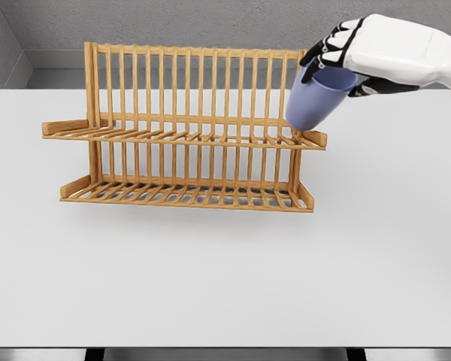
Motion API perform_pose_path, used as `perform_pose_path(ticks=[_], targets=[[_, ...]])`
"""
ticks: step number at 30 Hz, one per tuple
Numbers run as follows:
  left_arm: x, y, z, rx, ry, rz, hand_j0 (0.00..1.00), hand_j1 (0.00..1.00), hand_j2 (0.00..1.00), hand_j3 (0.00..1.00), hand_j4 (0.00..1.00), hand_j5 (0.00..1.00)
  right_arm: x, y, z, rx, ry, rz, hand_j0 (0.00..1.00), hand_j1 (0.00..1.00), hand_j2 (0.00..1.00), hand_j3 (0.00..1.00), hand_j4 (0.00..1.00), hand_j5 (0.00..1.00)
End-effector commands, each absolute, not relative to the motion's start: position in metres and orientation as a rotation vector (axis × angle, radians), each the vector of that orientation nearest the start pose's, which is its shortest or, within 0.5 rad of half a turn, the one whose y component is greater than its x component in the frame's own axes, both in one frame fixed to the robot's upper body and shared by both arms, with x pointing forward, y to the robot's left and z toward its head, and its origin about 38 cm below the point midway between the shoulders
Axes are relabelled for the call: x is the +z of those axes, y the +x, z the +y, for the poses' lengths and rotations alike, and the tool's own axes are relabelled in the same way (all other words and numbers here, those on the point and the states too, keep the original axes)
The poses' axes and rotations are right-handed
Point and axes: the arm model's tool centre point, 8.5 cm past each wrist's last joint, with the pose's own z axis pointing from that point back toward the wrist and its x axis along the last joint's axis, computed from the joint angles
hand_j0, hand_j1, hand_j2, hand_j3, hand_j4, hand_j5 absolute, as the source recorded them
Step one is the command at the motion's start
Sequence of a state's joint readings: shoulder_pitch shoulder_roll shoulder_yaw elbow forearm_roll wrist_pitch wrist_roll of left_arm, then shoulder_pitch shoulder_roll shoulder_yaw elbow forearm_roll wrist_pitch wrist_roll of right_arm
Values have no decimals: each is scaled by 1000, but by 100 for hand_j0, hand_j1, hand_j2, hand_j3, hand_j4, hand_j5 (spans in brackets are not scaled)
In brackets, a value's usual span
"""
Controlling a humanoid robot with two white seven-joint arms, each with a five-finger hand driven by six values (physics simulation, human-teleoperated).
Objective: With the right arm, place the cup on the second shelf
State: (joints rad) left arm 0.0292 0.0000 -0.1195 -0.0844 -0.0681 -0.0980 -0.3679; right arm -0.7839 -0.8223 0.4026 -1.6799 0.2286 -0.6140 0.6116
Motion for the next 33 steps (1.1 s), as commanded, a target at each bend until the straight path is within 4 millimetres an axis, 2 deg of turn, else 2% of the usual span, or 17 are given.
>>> perform_pose_path(ticks=[1, 7, 21, 22, 25, 26, 27, 31, 32, 33], targets=[[-259, 13, 236, -217, -294, -106, 100, 100, 100, 100, 100, 100, 374, 413, -268, -2522, 699, 2201, 62, 62, 62, 62, 62, 62], [-259, 13, 236, -217, -294, -106, 100, 100, 100, 100, 100, 100, 371, 410, -261, -2522, 675, 2182, 62, 62, 62, 62, 62, 62], [-259, 14, 236, -217, -294, -108, 100, 100, 100, 100, 100, 100, 337, 410, -247, -2628, 541, 2121, 66, 66, 66, 66, 66, 66], [-259, 13, 236, -217, -294, -106, 100, 100, 100, 100, 100, 100, 336, 409, -247, -2631, 537, 2122, 71, 71, 71, 71, 71, 71], [-259, 14, 236, -217, -294, -108, 100, 100, 100, 100, 100, 100, 325, 408, -245, -2669, 499, 2097, 72, 72, 72, 72, 72, 72], [-259, 13, 236, -217, -294, -106, 100, 100, 100, 100, 100, 100, 323, 408, -246, -2679, 496, 2096, 81, 81, 81, 81, 81, 81], [-259, 13, 236, -217, -294, -106, 100, 100, 100, 100, 100, 100, 324, 408, -246, -2675, 499, 2096, 100, 100, 100, 100, 100, 100], [-259, 14, 236, -217, -294, -108, 100, 100, 100, 100, 100, 100, 333, 408, -246, -2648, 526, 2099, 100, 100, 100, 100, 100, 100], [-259, 14, 236, -217, -294, -108, 100, 100, 100, 100, 100, 100, 341, 408, -246, -2627, 548, 2101, 100, 100, 100, 100, 100, 100], [-259, 13, 236, -217, -294, -106, 100, 100, 100, 100, 100, 100, 357, 408, -254, -2578, 616, 2131, 100, 100, 100, 100, 100, 100]])
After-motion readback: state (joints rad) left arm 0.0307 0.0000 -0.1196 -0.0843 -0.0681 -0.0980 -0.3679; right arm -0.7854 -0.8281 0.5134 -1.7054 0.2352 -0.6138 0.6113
